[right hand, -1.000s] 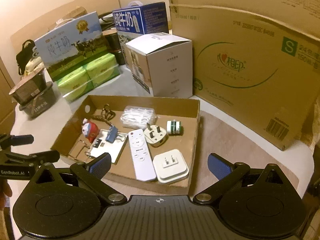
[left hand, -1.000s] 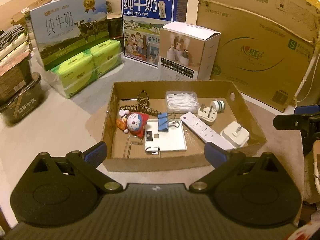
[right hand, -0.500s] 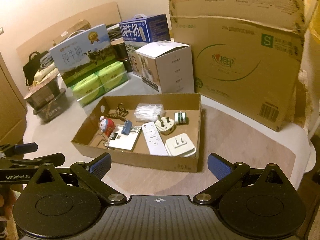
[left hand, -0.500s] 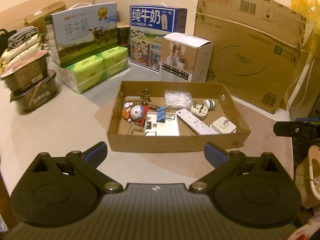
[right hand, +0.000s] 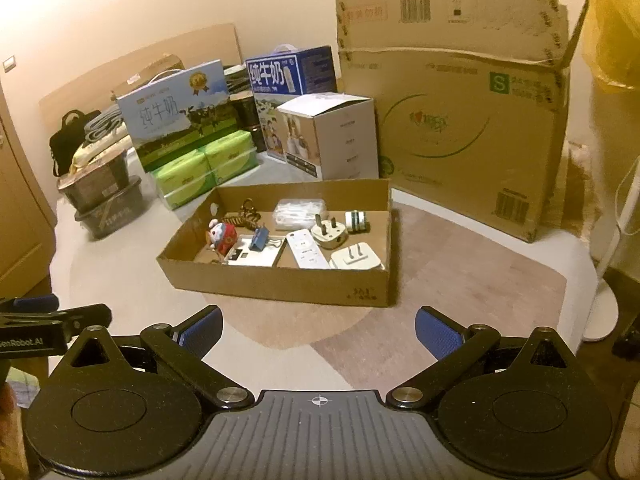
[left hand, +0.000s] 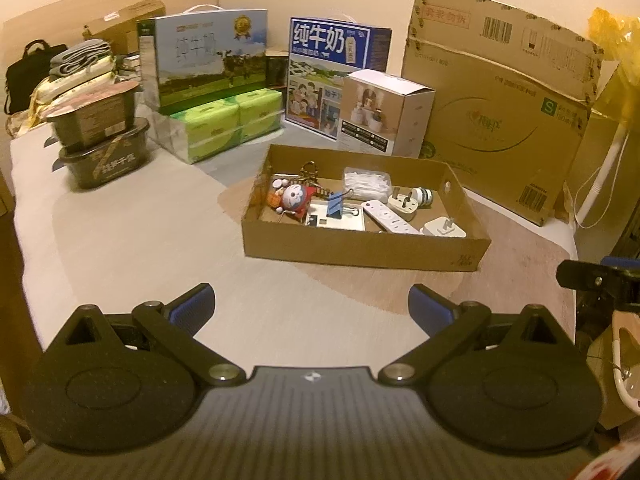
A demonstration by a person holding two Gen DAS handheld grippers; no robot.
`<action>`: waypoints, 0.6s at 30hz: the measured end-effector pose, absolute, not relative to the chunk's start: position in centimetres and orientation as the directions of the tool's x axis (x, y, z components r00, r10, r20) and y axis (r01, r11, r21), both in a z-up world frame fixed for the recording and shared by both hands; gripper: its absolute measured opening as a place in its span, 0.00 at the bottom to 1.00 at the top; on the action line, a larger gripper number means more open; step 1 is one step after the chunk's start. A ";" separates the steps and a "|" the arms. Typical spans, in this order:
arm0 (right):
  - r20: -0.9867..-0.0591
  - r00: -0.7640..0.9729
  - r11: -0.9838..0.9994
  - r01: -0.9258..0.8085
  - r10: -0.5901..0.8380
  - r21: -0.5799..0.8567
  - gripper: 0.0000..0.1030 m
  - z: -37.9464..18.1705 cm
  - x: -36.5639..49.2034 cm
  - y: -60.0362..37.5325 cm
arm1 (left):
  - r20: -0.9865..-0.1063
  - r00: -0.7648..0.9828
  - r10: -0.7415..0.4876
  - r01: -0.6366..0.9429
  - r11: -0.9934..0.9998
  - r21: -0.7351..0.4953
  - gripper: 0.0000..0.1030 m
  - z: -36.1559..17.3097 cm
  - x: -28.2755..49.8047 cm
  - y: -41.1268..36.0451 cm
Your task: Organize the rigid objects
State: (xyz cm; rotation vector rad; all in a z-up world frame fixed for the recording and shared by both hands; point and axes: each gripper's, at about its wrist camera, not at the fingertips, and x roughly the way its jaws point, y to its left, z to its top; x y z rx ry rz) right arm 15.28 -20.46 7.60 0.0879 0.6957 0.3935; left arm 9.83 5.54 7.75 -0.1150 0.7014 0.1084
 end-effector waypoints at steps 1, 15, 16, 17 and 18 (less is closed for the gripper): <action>-0.604 0.701 0.924 -0.326 0.379 0.201 0.99 7.6 14.7 -20.5 | -0.649 0.758 0.062 -0.140 0.988 -0.070 0.99 7.7 9.4 5.5; -0.599 0.702 0.919 -0.349 0.386 0.183 0.99 7.1 10.1 -20.7 | -0.655 0.751 0.085 -0.148 0.988 -0.042 0.98 6.9 4.8 3.8; -0.599 0.702 0.919 -0.352 0.385 0.179 0.99 7.1 9.8 -20.6 | -0.657 0.749 0.082 -0.147 0.988 -0.044 0.98 6.8 4.6 3.7; -0.599 0.703 0.919 -0.355 0.385 0.174 0.99 7.0 9.5 -20.6 | -0.659 0.748 0.080 -0.145 0.988 -0.044 0.98 6.7 4.4 3.6; -0.599 0.702 0.918 -0.358 0.385 0.171 0.99 6.9 9.2 -20.5 | -0.660 0.747 0.081 -0.145 0.989 -0.043 0.98 6.6 4.2 3.5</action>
